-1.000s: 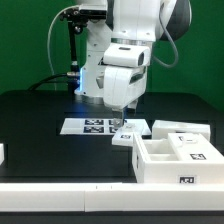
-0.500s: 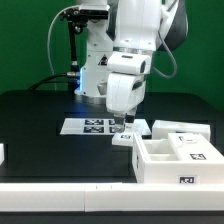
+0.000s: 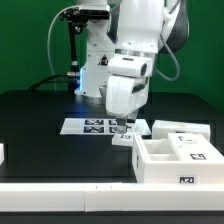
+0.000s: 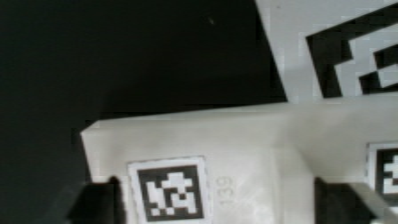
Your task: Assemble cabinet
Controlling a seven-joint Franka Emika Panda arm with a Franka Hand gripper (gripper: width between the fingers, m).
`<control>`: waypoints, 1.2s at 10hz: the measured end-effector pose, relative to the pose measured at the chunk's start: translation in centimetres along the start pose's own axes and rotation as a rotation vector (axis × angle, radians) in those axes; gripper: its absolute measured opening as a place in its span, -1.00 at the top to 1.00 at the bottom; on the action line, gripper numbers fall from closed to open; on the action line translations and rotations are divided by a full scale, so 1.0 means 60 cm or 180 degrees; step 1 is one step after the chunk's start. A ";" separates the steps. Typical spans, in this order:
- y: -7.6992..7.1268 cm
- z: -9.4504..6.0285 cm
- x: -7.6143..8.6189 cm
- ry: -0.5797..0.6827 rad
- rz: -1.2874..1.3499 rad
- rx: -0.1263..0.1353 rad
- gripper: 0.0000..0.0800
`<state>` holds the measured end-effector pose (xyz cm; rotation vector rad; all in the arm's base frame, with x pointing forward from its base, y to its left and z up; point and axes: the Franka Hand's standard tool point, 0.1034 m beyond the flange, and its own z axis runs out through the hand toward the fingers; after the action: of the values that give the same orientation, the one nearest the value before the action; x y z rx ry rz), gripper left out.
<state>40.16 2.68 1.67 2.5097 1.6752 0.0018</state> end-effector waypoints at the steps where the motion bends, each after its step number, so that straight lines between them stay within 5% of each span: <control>1: 0.000 0.000 0.000 0.0000 0.0008 0.0000 0.02; 2: 0.000 0.000 0.000 -0.0001 0.0020 0.0001 0.02; 4: 0.000 0.000 0.000 -0.0001 0.0047 0.0000 0.79; 6: 0.007 -0.004 -0.004 0.0009 0.0176 -0.0019 0.84; 8: 0.039 -0.029 -0.017 0.0094 0.0805 -0.0129 0.84; 9: 0.040 -0.032 -0.018 0.0105 0.1461 -0.0105 0.84; 10: 0.032 -0.034 -0.009 0.0034 0.1999 0.0037 0.84; 11: 0.044 -0.045 0.002 0.0016 0.2084 0.0082 0.84; 12: 0.060 -0.050 -0.008 0.0088 0.2031 -0.0004 0.84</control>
Offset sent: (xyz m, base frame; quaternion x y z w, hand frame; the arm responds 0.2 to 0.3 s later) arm 0.0000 0.0000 0.0000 0.0000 0.0000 0.0000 1.0000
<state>43.04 1.16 5.05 2.9266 0.8110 0.0964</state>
